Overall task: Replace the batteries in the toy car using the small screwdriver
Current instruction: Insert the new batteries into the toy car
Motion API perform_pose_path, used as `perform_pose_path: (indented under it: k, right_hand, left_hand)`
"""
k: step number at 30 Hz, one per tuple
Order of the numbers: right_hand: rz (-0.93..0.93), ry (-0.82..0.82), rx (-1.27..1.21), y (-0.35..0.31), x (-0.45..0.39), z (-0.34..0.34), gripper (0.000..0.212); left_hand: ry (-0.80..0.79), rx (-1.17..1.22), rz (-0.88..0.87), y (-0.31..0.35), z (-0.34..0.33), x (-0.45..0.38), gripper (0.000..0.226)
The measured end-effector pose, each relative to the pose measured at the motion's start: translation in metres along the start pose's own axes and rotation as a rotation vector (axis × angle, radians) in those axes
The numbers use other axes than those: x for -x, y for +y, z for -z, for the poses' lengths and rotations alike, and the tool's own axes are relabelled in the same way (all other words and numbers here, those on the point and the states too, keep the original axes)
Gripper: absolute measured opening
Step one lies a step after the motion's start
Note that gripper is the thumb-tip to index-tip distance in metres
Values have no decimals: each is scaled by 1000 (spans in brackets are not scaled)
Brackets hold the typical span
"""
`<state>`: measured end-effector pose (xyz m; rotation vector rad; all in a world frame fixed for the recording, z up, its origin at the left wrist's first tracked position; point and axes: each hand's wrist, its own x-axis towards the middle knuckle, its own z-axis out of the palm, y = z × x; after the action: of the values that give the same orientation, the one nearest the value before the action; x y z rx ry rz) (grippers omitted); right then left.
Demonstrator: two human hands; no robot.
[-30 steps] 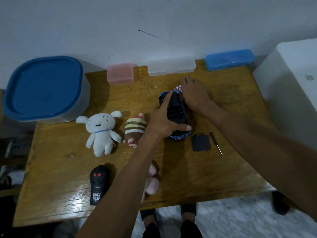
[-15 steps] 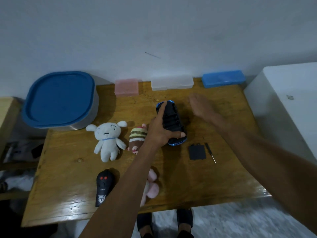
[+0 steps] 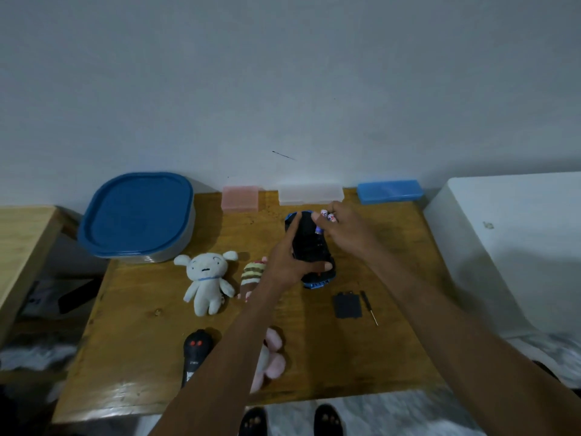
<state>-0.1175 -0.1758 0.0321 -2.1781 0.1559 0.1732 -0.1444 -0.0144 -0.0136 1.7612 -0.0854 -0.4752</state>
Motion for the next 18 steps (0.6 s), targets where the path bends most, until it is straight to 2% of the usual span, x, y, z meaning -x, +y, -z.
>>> perform_pose_path:
  k: [7,13,16,18]
  right_hand:
    - [21,24,41,-7,11,-5,17]
    - [23,-27,143,-13,14,-3,11]
    - [33,49,144,-10,17,-9,18]
    - [29,116,128,-7,18,-15,14]
  left_hand:
    - [-80,13,-3,2,8,3,116]
    - [-75,-48,-33,-1,17,1,116]
    - [-71,-55,-47,-1,19,-1,117]
    - [-68,-50,-55,-1,19,-1,115]
